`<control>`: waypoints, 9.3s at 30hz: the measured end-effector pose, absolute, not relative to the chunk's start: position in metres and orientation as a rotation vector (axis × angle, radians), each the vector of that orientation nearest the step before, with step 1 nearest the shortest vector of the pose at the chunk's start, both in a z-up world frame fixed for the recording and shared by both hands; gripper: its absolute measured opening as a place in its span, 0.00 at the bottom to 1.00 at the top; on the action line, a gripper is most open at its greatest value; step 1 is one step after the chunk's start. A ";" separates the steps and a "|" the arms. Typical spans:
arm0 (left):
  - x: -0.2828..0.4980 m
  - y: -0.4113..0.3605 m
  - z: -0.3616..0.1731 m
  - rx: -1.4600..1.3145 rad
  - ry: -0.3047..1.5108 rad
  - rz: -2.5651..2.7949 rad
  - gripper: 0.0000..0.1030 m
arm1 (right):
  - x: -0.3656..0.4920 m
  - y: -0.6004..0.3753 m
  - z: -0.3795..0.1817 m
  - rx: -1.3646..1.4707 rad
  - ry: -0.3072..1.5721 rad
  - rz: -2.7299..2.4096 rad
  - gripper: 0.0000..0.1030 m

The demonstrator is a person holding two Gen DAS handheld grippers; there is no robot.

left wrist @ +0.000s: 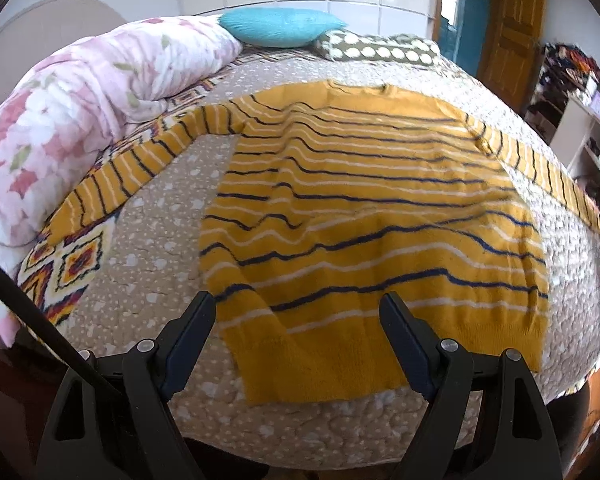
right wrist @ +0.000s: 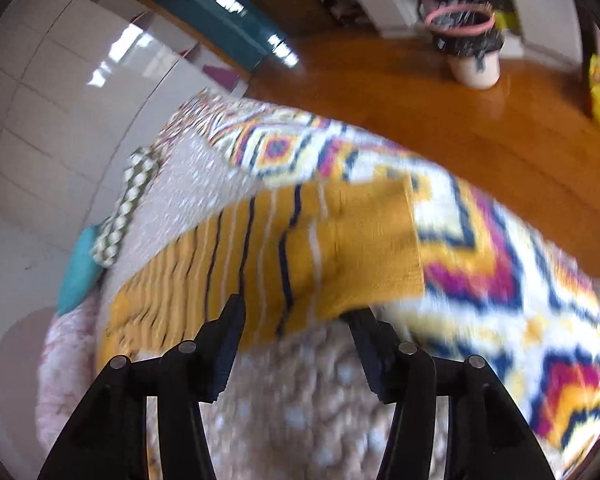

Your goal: Fold small clothes

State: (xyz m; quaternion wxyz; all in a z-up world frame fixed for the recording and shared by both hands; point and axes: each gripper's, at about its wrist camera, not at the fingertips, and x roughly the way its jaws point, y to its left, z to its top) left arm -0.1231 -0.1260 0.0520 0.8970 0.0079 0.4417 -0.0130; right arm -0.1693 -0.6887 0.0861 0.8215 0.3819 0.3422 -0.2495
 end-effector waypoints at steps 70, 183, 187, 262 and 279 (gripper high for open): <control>-0.196 0.125 0.038 -0.478 0.739 0.228 0.81 | 0.027 0.179 0.032 -0.574 0.890 0.639 0.06; -0.090 -0.057 -0.010 -0.560 1.026 -0.400 0.61 | -0.182 -0.388 0.044 0.718 0.951 0.351 0.48; -0.096 -0.060 -0.011 -0.488 1.034 -0.342 0.36 | -0.186 -0.384 0.042 0.711 0.954 0.359 0.42; 0.197 -0.031 0.032 -0.649 0.966 -0.097 0.69 | 0.112 -0.465 0.043 0.863 0.988 0.112 0.50; 0.101 -0.042 0.038 -0.172 0.969 -0.077 0.72 | 0.035 -0.459 0.094 0.495 0.971 0.075 0.60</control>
